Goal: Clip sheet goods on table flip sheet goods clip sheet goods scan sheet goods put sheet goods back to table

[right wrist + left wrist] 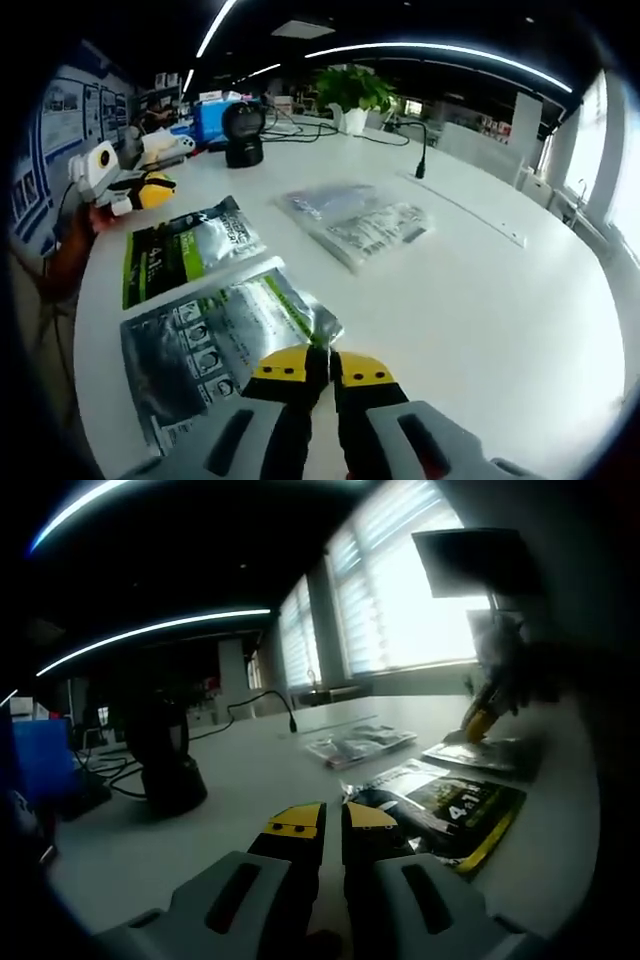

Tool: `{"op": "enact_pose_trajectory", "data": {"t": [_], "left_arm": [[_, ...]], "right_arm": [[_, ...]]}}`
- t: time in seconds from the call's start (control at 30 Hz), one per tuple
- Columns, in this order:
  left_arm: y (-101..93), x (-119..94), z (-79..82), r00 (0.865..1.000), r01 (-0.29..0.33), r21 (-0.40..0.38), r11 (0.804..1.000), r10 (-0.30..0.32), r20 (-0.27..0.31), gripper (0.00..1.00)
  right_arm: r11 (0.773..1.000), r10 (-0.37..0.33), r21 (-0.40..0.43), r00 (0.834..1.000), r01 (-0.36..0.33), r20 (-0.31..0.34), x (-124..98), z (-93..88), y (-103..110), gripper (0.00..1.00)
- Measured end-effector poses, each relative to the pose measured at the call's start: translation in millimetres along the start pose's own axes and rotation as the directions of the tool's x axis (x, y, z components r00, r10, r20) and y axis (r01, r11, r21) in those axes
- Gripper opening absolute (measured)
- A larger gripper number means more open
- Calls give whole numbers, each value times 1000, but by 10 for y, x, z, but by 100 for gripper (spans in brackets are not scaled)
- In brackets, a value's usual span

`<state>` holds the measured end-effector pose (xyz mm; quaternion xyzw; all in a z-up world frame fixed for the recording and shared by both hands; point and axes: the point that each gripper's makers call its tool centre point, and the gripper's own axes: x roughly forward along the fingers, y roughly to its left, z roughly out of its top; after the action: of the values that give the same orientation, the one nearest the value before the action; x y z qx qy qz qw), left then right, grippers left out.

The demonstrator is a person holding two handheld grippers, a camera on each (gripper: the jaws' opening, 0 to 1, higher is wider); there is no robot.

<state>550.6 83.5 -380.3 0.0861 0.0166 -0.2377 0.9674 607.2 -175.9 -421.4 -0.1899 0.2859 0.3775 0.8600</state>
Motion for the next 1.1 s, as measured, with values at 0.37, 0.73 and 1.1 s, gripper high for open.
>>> {"op": "enact_pose_trajectory", "data": {"t": [0.37,0.73,1.1], "left_arm": [[21,17,2,1000,2,0,1000,-2,-1,0],[44,41,0,1000,6,-2,1000,-6,1,0],[39,50,6,1000,14,0,1000,-14,2,0]], "right_arm": [[995,4,-99,1000,-2,20,-12,-1,34,0],[989,-13,-149,999,18,34,-30,-3,85,0],[996,-23,-84,999,27,49,-43,23,69,0]]}}
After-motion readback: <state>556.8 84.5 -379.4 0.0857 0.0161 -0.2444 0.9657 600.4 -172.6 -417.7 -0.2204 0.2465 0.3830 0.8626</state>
